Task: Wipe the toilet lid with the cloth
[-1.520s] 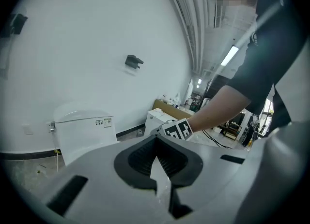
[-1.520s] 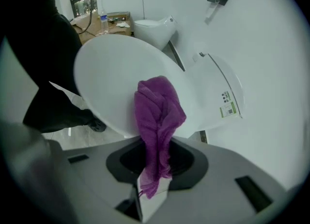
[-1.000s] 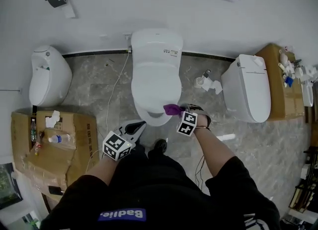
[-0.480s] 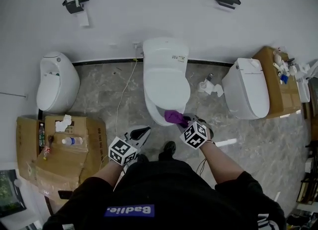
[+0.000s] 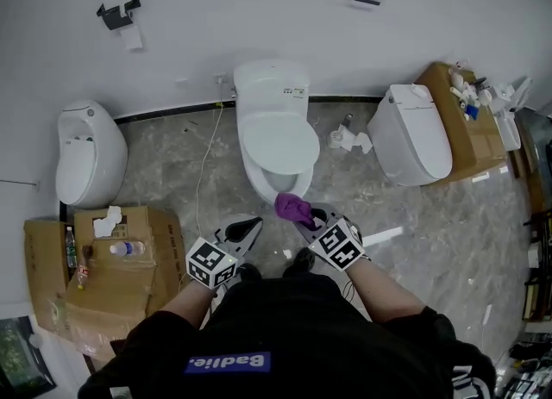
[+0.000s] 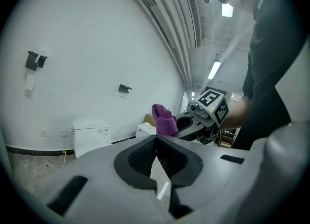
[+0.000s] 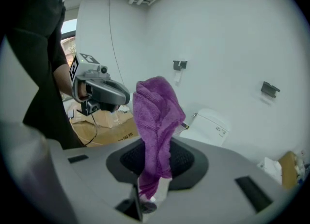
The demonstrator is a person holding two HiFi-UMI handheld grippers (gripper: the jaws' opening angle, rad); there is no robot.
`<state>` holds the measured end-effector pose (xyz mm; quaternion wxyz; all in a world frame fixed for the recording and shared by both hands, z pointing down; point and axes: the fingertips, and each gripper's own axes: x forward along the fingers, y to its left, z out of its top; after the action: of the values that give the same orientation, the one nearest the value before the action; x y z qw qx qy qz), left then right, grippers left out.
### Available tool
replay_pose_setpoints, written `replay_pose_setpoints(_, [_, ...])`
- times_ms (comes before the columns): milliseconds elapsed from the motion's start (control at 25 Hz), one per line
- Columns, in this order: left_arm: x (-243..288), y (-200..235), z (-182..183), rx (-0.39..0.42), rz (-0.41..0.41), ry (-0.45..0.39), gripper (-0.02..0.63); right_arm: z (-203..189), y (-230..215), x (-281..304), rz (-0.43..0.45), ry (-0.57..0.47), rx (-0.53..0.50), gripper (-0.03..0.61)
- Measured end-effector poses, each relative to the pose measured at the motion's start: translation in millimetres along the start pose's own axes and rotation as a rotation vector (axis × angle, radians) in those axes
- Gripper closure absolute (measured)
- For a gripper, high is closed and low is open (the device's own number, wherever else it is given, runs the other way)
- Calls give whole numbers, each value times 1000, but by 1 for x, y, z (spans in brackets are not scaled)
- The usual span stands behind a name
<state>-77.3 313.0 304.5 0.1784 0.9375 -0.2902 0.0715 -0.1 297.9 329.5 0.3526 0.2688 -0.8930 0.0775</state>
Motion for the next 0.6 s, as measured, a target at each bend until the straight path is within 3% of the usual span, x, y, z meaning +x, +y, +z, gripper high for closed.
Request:
replay_pose_setpoints(360, [24, -61, 68, -8, 29, -151, 597, 37, -6, -69, 85, -302, 184, 480])
replay_pose_setpoints(600, [65, -118, 72, -77, 66, -201, 597, 20, -19, -126, 196, -402, 238, 480])
